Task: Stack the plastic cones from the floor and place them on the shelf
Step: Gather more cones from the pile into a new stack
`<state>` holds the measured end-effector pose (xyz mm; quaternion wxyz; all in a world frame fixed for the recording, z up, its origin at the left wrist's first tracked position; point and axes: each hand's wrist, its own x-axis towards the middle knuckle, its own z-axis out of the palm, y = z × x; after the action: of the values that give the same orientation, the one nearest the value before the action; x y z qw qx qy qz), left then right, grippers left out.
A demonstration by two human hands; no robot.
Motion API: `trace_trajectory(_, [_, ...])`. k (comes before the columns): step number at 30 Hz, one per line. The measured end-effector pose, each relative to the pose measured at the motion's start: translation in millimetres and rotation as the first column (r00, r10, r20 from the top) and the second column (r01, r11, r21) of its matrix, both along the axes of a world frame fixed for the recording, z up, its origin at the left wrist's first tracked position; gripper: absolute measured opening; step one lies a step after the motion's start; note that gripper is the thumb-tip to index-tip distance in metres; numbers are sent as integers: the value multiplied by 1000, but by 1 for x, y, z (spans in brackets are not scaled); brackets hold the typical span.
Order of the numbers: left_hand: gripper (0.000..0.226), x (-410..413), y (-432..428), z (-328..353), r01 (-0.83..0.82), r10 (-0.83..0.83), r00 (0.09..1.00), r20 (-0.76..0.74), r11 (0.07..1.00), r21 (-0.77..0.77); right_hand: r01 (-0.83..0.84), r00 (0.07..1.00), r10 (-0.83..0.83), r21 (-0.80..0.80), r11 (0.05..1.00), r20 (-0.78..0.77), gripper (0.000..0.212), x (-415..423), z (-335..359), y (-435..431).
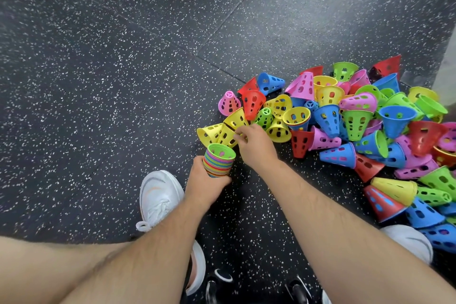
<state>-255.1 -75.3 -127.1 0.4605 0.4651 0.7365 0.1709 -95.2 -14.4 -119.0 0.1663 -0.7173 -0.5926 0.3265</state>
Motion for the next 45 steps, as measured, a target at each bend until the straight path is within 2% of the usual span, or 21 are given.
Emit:
trace_trajectory(8, [62,4,0,4,16,-16,1000,-4,1000,-2,60,994,-40,194,979,-102,19,13,8,-15])
trace_trajectory(12, [62,5,-1,9,17,-17,1000,1,1000,1,108,986,-73,239,965,-149,22,16,19,-17])
trace_trajectory(14, [61,6,-1,10,10,-10,1000,3,1000,-2,80,988,-44,250,965,-148,22,17,22,-17])
trace_trajectory(18, [62,4,0,8,-9,9,1000,4,1000,13,-82,986,118,276,958,-119,20,15,18,-20])
trace_trajectory(23, [66,0,3,5,-73,73,997,24,997,9,-215,956,242,164,963,-168,21,2,23,-25])
trace_trajectory(27, [61,-7,3,8,-168,167,985,46,986,9,-148,933,143,10,989,-331,30,-12,35,-17])
trace_trajectory(29, [62,-11,2,7,-212,211,976,44,977,1,-166,953,178,69,984,-244,33,-16,35,-7])
trace_trajectory(31, [62,-16,1,6,-234,234,972,37,972,-6,-297,946,311,145,944,-90,39,-20,27,10])
trace_trajectory(35, [62,-25,0,1,-246,246,969,27,969,-22,-535,835,517,60,843,188,56,-30,11,42])
trace_trajectory(37, [64,-28,0,-2,-239,240,971,22,971,-27,-630,753,610,1,777,244,59,-36,9,52])
trace_trajectory(40, [65,-29,1,-3,-238,239,971,23,971,-31,-713,645,698,-83,696,312,52,-41,7,62])
trace_trajectory(43, [66,-30,2,-4,-236,237,971,31,971,-35,-722,620,710,-110,683,335,39,-45,2,69])
trace_trajectory(45, [65,-29,3,-4,-228,230,973,29,973,-41,-709,647,686,-68,702,332,29,-45,3,70])
